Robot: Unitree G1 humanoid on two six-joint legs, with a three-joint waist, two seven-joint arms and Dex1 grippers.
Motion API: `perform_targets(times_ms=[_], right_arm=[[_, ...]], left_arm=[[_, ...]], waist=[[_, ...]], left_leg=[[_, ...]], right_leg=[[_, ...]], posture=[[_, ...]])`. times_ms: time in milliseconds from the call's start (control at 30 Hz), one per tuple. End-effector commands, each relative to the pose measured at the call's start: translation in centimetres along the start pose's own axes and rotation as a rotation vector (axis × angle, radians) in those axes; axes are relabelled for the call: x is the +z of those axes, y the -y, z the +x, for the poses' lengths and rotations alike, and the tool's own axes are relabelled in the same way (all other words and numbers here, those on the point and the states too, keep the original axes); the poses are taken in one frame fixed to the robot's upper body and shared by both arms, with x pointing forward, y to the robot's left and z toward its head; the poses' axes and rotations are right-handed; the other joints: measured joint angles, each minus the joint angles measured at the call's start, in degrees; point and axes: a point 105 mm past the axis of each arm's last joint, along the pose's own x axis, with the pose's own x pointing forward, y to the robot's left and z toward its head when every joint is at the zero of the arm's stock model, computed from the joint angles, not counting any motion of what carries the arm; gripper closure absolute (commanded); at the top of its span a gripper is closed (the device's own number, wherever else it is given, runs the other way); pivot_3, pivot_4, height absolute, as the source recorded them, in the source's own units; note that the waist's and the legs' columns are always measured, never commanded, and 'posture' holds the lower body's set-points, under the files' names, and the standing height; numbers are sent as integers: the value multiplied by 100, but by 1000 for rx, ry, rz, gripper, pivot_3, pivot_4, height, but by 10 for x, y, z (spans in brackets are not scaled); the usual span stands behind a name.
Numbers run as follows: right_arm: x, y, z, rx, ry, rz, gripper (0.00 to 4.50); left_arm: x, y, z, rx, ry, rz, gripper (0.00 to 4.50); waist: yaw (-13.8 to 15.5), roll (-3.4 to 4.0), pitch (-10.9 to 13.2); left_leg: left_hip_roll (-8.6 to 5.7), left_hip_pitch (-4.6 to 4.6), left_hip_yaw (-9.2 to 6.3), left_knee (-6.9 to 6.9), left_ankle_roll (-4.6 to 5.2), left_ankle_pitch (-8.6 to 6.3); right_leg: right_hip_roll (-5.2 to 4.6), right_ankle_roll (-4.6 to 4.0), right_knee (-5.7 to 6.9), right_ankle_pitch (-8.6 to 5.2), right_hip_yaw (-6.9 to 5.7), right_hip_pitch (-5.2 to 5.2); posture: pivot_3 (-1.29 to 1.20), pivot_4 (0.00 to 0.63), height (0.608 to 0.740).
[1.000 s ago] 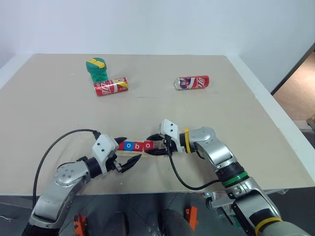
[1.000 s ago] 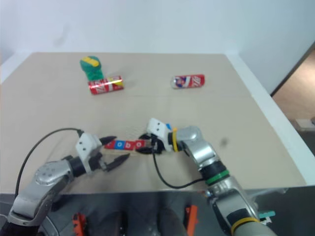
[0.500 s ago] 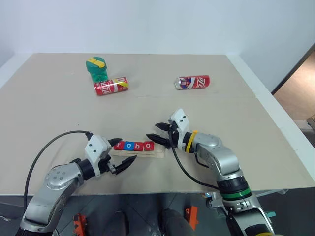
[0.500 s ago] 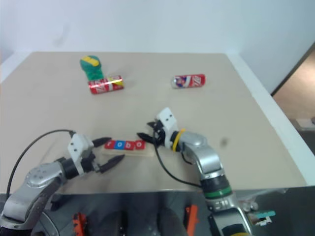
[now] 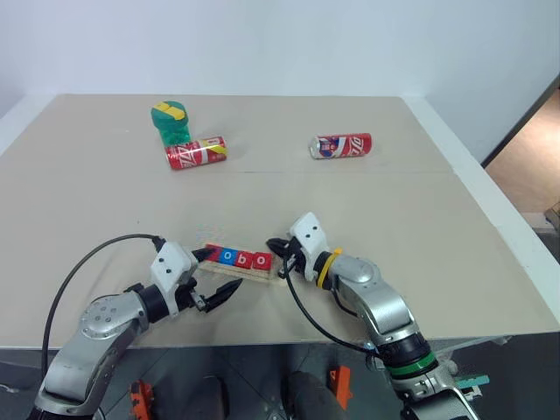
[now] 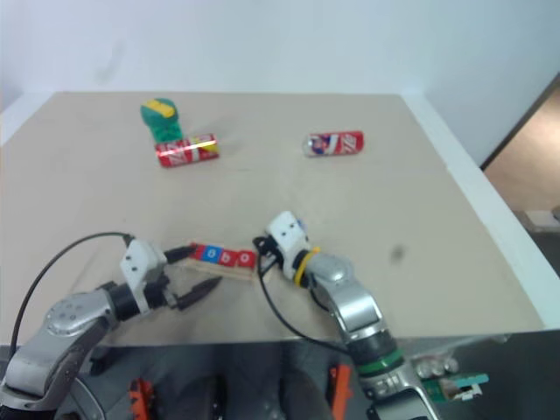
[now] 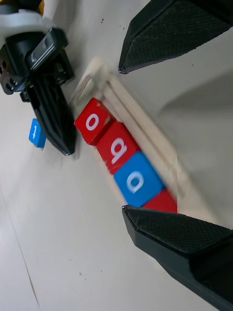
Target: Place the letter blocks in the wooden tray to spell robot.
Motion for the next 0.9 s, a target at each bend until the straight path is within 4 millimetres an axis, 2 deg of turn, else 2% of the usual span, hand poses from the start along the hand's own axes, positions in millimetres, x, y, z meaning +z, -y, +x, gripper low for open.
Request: perform_targets(times_ms=[33,333,567,900], right_arm=[[19,-6,-2,16,70,-46,4436],[32,9,-5,-43,96,-46,4436],[26,-7,-7,2,55,-39,4436],[18,-17,-9,49,13,-5,4436]], left_arm=[[9,2,-2,-8,20,53,0],[6,2,1,-15,8,59,0],[8,3,4,-21,19,65,0],[8,2,3,-25,16,70,0]], waist=[[0,0,0],[0,0,0],[0,0,0],[0,-1,-1]], left_leg=[[0,0,0,0,0,0],[-1,0,2,0,0,0],[0,0,0,0,0,0],[0,0,0,0,0,0]], right_leg=[[0,-1,0,1,-1,0],[-1,0,0,0,1,0],[0,0,0,0,-1,0],[-1,1,0,1,-1,0]], posture=[[0,150,740],[0,150,740],[0,150,740],[0,150,740]])
